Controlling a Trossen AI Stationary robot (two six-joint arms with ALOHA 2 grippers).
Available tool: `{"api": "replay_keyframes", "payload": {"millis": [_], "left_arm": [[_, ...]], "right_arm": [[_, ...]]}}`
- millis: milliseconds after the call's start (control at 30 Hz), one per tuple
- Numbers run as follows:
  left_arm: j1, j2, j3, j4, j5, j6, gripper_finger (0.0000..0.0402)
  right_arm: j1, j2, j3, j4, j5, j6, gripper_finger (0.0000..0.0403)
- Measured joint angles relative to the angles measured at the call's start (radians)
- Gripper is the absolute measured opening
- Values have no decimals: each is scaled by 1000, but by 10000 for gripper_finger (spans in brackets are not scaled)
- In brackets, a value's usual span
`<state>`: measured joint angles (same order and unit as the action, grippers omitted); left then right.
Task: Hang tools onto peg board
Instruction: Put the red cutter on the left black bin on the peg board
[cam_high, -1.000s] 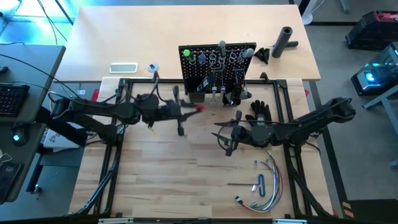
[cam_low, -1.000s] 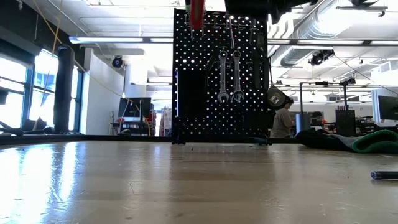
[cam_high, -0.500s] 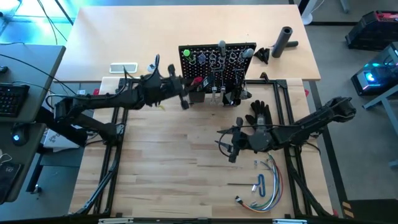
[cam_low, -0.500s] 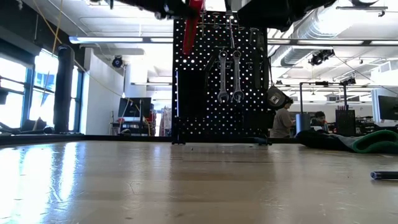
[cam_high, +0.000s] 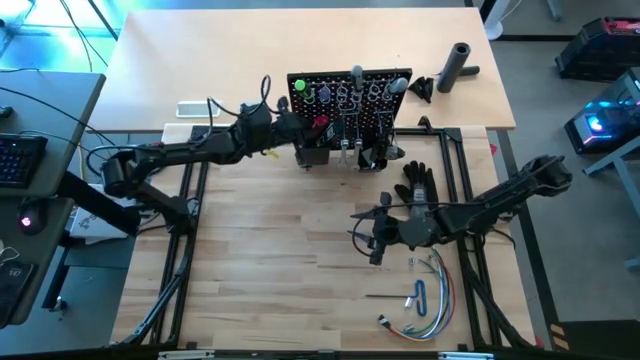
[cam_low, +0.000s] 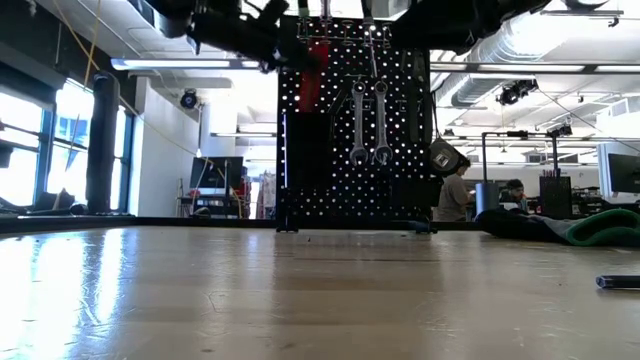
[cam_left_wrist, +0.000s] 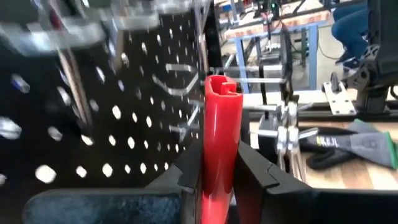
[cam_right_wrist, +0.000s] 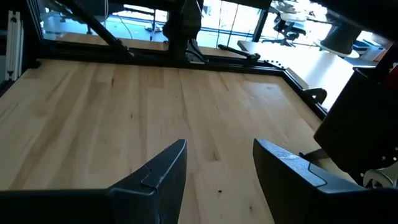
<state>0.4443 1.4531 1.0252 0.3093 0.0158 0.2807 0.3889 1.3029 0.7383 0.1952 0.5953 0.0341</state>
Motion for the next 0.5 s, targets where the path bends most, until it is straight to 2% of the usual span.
{"api": "replay_keyframes", "payload": {"millis": [200, 367, 500], "left_arm": [[28, 23, -86, 80, 9, -44, 45], [41, 23, -184, 245, 25, -103, 47], [48, 23, -217, 288, 28, -140, 98]], "right_arm": [[0, 0, 0, -39, 0, 12, 181], [0, 0, 0, -50, 0, 14, 181], [-2, 0, 0, -49, 0, 13, 181]]}}
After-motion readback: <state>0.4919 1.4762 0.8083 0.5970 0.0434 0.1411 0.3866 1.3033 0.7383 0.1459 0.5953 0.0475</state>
